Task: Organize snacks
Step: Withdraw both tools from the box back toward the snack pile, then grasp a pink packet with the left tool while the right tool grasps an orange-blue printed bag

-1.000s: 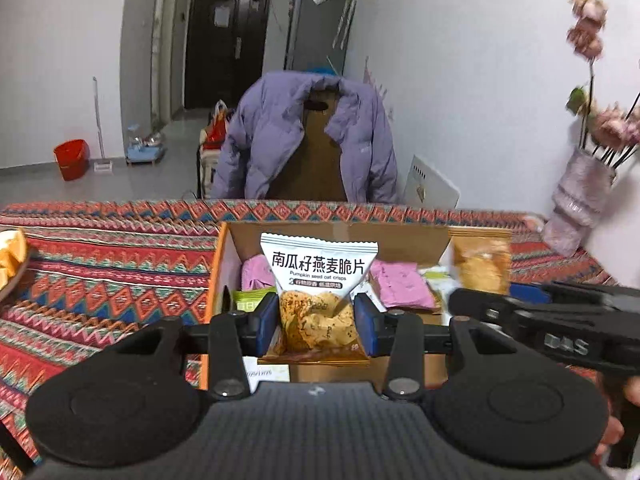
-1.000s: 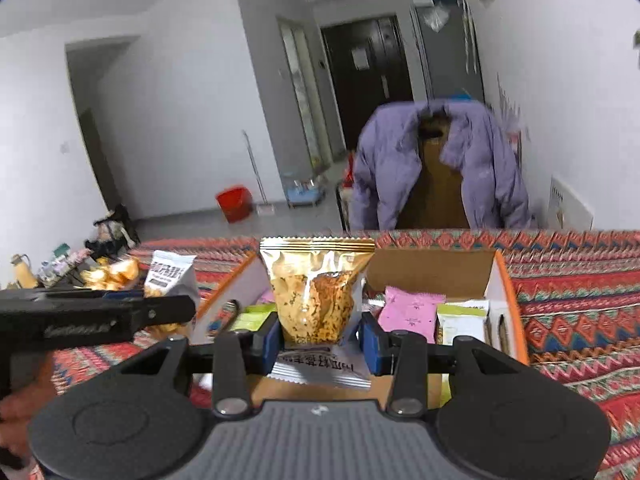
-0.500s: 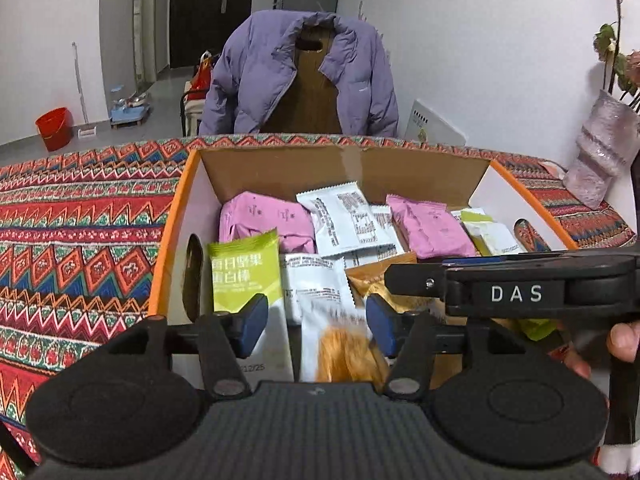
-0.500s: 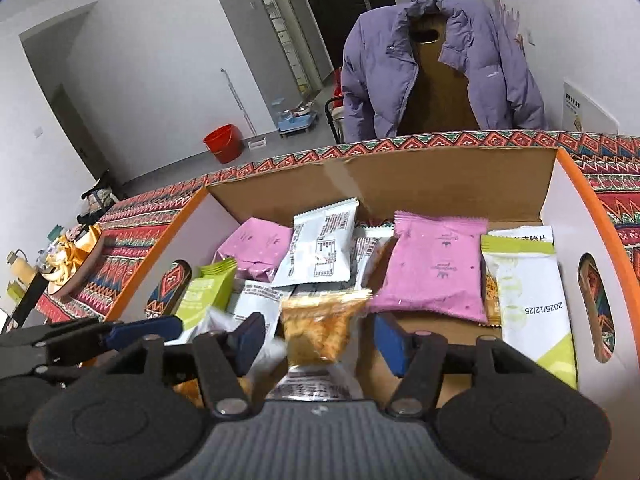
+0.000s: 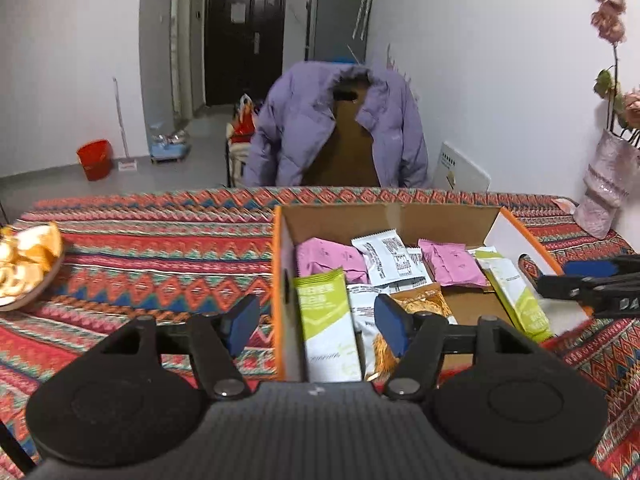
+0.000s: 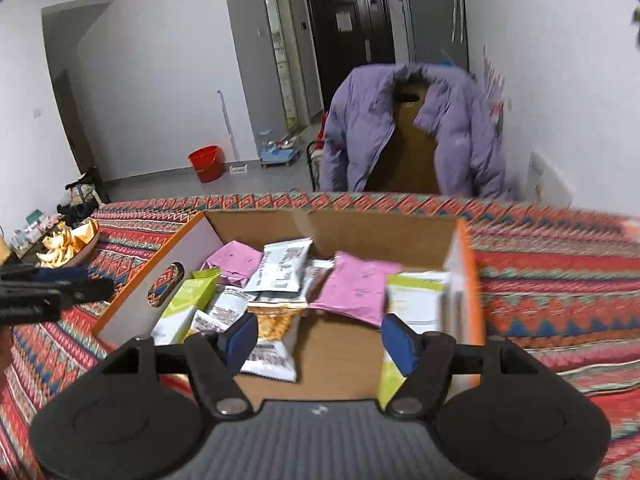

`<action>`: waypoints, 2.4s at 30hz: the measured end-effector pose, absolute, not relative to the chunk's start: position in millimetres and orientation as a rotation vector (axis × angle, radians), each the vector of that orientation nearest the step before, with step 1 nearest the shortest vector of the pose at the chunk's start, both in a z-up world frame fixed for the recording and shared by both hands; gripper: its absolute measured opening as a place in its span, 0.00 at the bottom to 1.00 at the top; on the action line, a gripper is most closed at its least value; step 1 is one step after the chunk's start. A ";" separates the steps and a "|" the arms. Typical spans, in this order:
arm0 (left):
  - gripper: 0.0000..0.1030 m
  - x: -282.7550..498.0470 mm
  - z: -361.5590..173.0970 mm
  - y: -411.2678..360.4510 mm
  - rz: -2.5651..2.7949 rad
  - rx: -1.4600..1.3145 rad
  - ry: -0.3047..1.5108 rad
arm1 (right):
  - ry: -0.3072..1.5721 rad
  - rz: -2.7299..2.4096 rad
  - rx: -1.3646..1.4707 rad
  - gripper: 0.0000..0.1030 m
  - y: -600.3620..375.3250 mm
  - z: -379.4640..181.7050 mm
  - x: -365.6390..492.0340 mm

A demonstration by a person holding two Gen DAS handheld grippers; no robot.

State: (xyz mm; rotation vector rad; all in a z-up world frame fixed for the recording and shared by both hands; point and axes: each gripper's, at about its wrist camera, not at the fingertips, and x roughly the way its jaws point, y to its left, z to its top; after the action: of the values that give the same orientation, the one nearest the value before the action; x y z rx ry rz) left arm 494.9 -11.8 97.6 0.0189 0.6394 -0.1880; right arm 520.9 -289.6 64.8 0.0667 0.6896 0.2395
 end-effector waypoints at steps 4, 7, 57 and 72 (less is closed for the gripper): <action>0.72 451.7 116.6 -5.1 -0.194 0.051 0.584 | 0.641 0.204 0.012 0.73 -302.5 87.0 483.6; 0.77 415.6 124.8 -5.6 -0.204 0.087 0.532 | 0.603 0.196 -0.016 0.76 -309.0 100.3 451.2; 0.88 348.9 7.3 -13.0 -0.128 -0.005 0.747 | 0.649 0.132 -0.008 0.99 -242.4 -4.6 320.4; 0.61 357.4 -2.2 -21.5 -0.139 0.001 0.779 | 0.725 0.106 -0.039 0.58 -263.3 -17.9 323.8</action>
State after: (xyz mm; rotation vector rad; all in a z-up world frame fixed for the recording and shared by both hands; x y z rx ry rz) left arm 357.4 -21.5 -2.2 0.0012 0.7788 -0.1386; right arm 323.8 -263.3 -17.9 -0.0395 0.7249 0.1056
